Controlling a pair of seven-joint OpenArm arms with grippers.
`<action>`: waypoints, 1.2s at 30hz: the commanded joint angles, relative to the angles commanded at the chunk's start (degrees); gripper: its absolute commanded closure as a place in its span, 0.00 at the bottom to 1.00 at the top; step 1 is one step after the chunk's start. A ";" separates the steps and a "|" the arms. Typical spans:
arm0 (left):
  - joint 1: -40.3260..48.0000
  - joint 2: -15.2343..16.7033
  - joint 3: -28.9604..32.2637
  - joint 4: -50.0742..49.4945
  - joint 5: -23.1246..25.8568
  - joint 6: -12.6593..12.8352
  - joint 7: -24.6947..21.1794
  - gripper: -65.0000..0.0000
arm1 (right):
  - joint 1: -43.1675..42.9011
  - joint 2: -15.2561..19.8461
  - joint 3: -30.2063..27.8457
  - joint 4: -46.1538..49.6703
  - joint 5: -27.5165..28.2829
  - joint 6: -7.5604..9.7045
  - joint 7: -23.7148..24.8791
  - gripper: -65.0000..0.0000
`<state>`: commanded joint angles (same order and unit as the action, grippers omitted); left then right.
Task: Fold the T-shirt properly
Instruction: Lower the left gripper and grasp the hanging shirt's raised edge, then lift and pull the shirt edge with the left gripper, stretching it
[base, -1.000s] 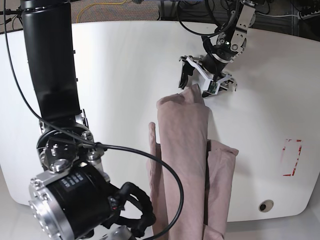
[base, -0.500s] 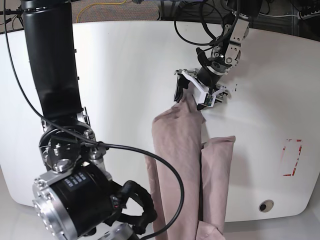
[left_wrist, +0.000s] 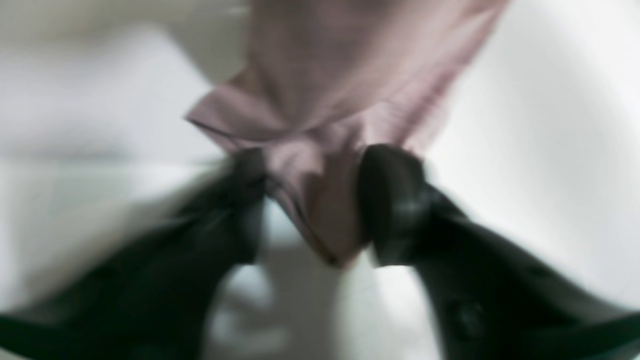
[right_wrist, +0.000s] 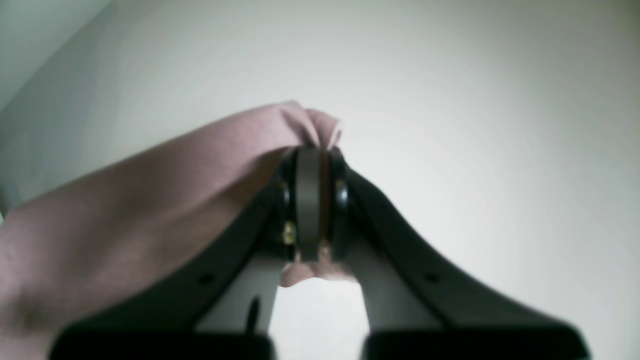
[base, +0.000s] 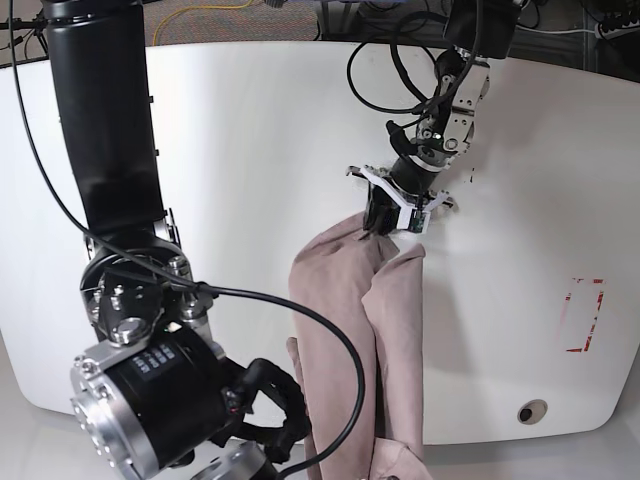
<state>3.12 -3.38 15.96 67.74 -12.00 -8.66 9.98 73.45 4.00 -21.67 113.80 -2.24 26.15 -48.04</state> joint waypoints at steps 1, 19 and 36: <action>0.09 0.00 0.00 0.18 0.00 0.00 0.00 1.00 | 0.00 0.00 0.00 0.00 0.00 0.00 0.00 1.00; 15.21 -7.30 -8.53 25.32 -0.26 -0.35 5.80 1.00 | -0.09 2.29 3.78 -3.78 0.00 -0.18 0.09 1.00; 26.02 -7.56 -33.32 47.56 -0.44 -7.12 12.66 1.00 | 0.09 2.55 10.02 -15.21 0.00 -0.53 -0.18 1.00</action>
<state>29.14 -10.95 -17.36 115.30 -12.44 -15.78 22.64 73.54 6.55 -11.65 98.59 -2.24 25.63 -48.22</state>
